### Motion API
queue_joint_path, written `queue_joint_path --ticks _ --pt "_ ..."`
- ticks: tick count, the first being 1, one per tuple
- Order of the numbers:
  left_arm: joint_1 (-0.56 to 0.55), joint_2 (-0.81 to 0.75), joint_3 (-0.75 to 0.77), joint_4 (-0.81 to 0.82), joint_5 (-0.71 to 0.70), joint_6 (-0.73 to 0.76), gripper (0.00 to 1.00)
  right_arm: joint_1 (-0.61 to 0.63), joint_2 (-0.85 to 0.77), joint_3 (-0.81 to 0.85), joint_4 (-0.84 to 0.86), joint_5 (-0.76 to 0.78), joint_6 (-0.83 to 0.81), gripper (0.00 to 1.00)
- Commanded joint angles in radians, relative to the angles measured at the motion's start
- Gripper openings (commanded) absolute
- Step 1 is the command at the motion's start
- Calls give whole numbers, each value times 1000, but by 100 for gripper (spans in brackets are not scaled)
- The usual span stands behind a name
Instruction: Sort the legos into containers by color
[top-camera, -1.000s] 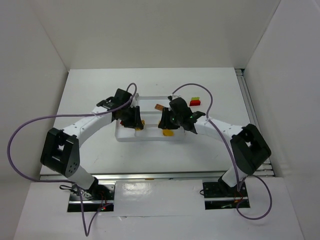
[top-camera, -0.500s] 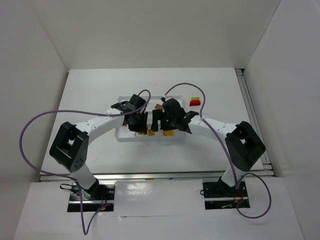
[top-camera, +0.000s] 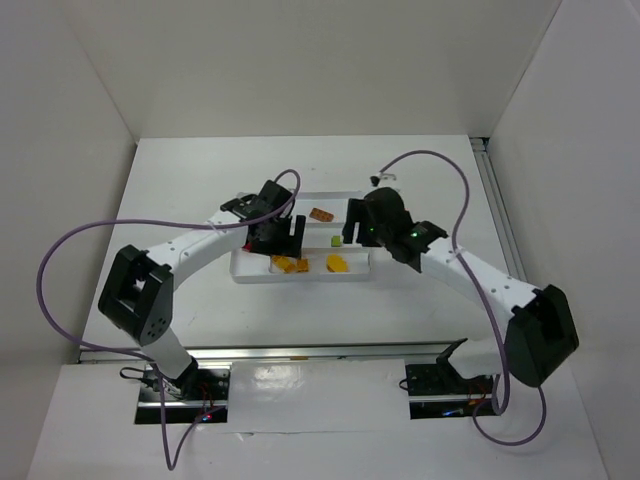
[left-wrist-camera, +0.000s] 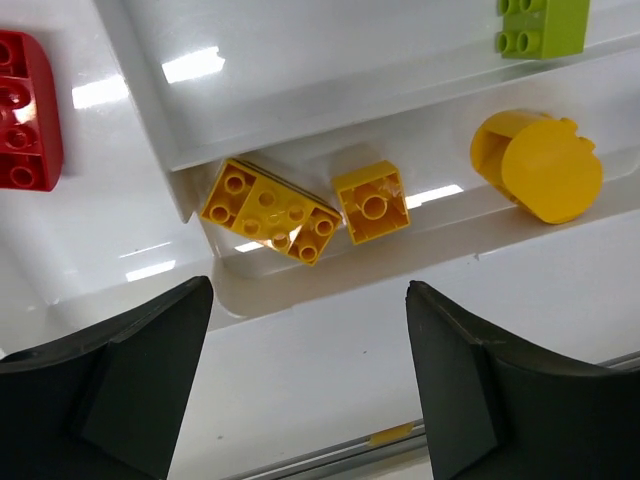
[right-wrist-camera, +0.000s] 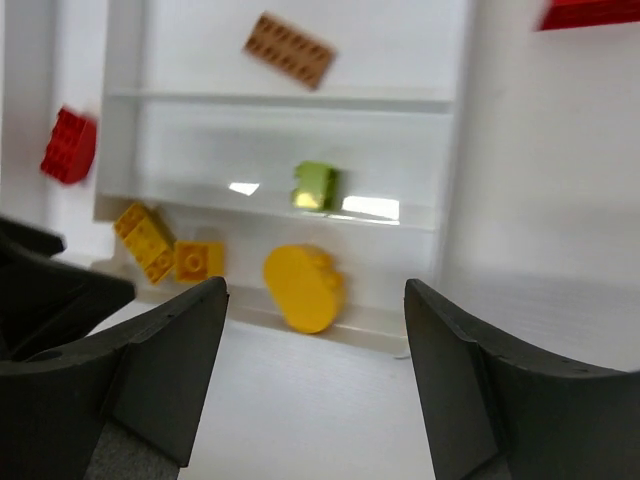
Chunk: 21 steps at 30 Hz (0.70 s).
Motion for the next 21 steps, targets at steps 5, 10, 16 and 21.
queue_joint_path --ticks 5,10,16,21 --pt "-5 -130 98 -69 -93 4 88 -170 -83 -25 -115 94 4 79" --pt "-5 -268 130 -46 -116 4 92 -310 86 87 -148 71 -28 89" --pt "4 -318 112 -37 -45 27 92 -385 303 250 -138 45 10 96" --pt "4 -318 82 -37 -7 27 91 -394 460 396 -132 96 71 96"
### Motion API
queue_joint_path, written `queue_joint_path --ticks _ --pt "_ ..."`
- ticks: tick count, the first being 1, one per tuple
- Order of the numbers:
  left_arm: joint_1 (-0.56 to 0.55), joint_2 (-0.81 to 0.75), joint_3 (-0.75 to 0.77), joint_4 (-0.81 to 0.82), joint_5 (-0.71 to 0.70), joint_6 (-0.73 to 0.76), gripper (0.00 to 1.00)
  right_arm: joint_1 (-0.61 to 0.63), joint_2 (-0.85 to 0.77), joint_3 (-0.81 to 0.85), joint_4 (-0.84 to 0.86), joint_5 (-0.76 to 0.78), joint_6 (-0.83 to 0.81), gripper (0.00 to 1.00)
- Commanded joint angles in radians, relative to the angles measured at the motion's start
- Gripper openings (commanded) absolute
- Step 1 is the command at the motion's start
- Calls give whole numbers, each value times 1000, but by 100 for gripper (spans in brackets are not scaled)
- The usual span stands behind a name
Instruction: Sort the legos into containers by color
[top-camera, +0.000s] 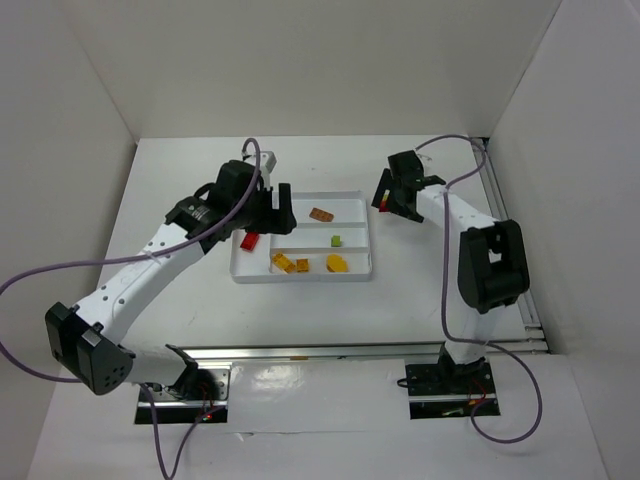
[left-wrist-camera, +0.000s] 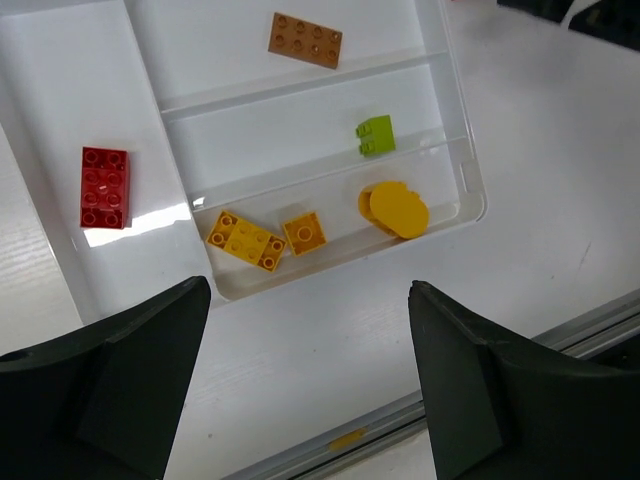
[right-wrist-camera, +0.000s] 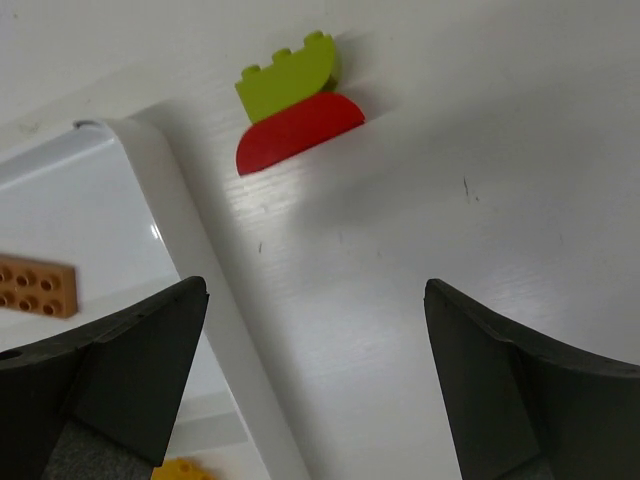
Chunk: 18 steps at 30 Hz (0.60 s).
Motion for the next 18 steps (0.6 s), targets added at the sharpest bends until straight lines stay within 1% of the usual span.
queue_joint_path --ticks 1,2,3,4,6,8,9,13,14,16,17,18 --pt "3 5 -15 -2 38 25 91 -8 99 147 -31 78 70 96" --pt "3 14 -15 9 38 25 91 -8 165 183 -84 100 91 96" --pt "3 14 -24 9 38 25 91 -8 194 245 -108 115 135 96" --pt "3 14 -24 9 38 25 90 -8 219 267 -125 125 157 96" --pt "3 25 -24 18 47 25 90 -8 267 289 -125 146 207 96" --pt "3 25 -24 18 47 25 90 -8 293 289 -110 155 217 96" --pt "3 34 -14 18 47 34 90 -8 326 321 -110 155 228 96" --pt "3 34 -13 18 58 34 89 -17 373 352 -172 218 251 96" --pt "3 34 -13 18 58 34 89 -17 373 332 -172 227 251 95" --pt "3 34 -13 18 58 34 89 -26 315 229 -134 237 251 95" --pt "3 34 -13 27 58 34 89 -26 289 187 -110 208 236 93" --pt "3 45 -24 27 69 34 89 -39 229 137 -38 186 202 93"
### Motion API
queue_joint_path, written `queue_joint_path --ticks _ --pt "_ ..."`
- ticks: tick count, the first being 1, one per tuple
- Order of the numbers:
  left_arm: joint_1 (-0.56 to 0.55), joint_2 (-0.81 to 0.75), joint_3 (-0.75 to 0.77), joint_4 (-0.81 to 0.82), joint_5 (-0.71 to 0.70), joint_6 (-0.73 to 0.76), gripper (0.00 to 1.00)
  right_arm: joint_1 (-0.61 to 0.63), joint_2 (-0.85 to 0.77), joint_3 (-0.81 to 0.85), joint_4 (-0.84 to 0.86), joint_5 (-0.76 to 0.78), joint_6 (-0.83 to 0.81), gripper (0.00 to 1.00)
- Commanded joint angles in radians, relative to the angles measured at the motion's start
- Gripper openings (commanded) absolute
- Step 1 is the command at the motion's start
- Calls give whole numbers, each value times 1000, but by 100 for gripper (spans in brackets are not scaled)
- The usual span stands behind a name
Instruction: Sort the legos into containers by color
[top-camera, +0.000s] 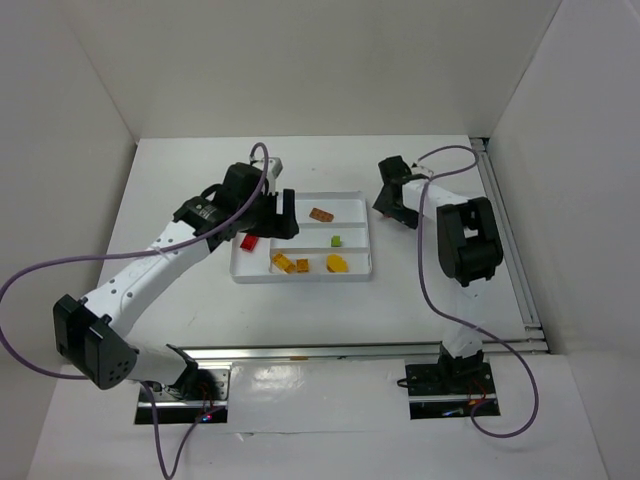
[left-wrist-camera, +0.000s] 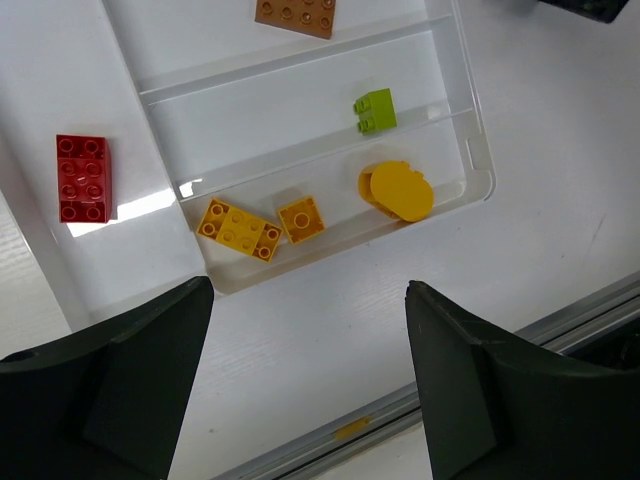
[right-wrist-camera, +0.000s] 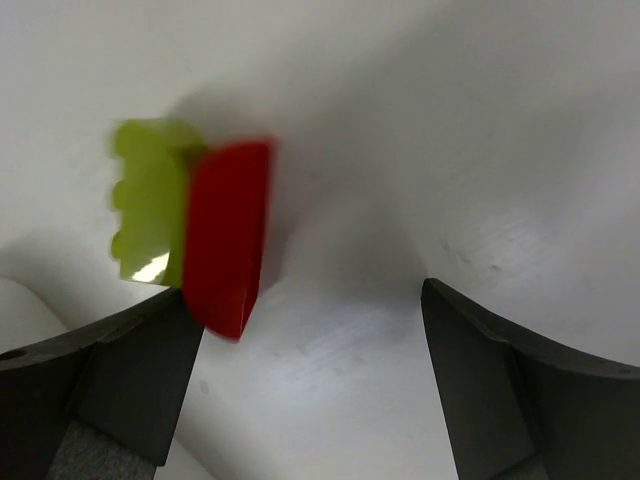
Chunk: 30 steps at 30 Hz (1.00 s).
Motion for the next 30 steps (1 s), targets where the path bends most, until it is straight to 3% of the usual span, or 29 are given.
queue_joint_path --ticks 1,6,10,17,25,30 --pt "3 19 1 37 24 13 89 -41 -139 -182 75 -52 -26 93" --pt "3 50 -8 58 74 4 87 -81 -303 -376 249 -215 -170 92" --pt "-6 61 4 58 74 13 86 -103 -337 -358 267 -331 -262 89" --pt "-6 61 13 58 85 13 86 -113 -312 -220 188 -333 -296 88" --pt "-6 70 13 58 85 23 85 -140 -221 -172 215 -382 -129 92" --pt "-6 79 13 58 85 23 85 -160 -161 -137 186 -411 89 93"
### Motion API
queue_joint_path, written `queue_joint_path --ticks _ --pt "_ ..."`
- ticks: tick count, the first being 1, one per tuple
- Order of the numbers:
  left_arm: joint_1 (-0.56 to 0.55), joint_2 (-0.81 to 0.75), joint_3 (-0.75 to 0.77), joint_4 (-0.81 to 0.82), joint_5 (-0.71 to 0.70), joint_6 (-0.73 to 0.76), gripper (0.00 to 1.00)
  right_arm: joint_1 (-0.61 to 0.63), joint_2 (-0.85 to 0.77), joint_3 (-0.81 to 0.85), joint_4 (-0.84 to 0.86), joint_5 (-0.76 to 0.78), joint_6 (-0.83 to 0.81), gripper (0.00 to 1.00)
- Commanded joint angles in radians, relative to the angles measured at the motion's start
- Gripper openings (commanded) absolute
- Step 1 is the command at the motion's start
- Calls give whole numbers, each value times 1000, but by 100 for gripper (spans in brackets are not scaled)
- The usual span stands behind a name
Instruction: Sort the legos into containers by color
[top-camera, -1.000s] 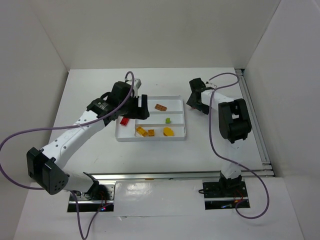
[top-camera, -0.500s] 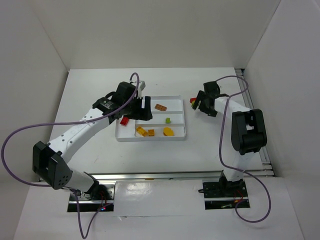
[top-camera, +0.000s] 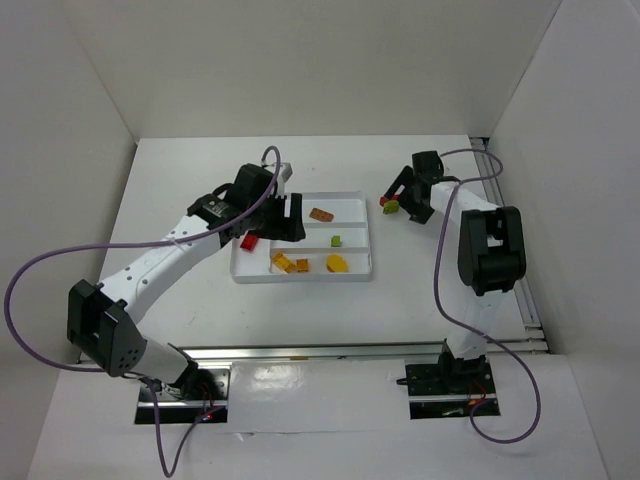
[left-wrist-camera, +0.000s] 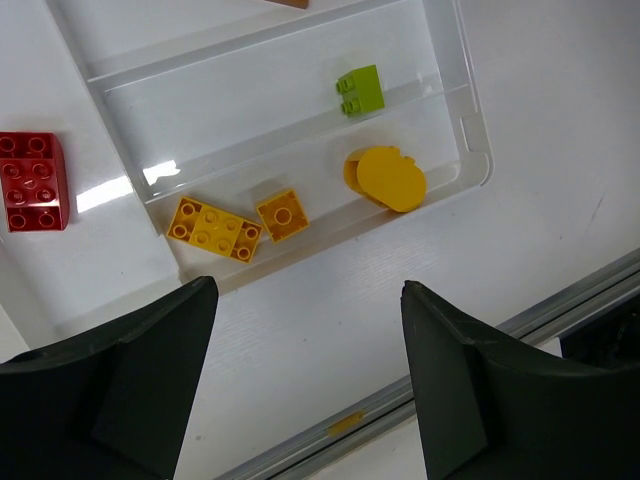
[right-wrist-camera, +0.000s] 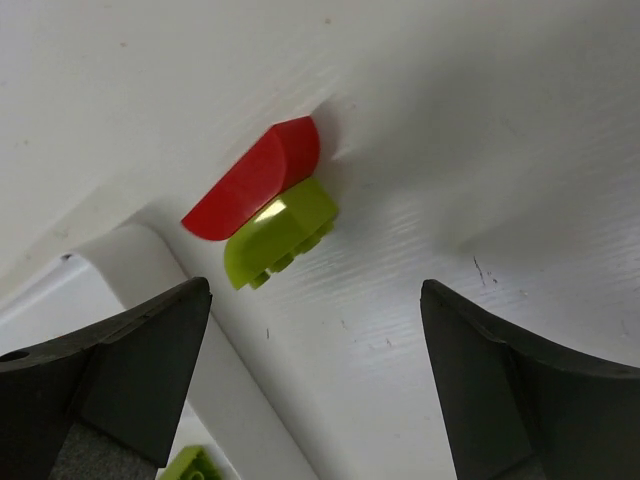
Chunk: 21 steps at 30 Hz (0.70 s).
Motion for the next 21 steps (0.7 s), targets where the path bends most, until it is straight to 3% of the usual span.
queue_joint_path --ticks 1,8,21 --pt "-4 4 19 30 11 19 85 -2 36 40 8 -28 182 93" --pt "-14 14 19 30 11 28 85 33 47 26 63 18 319 93" --pt "-14 4 -9 30 0 28 84 53 133 77 52 143 342 89"
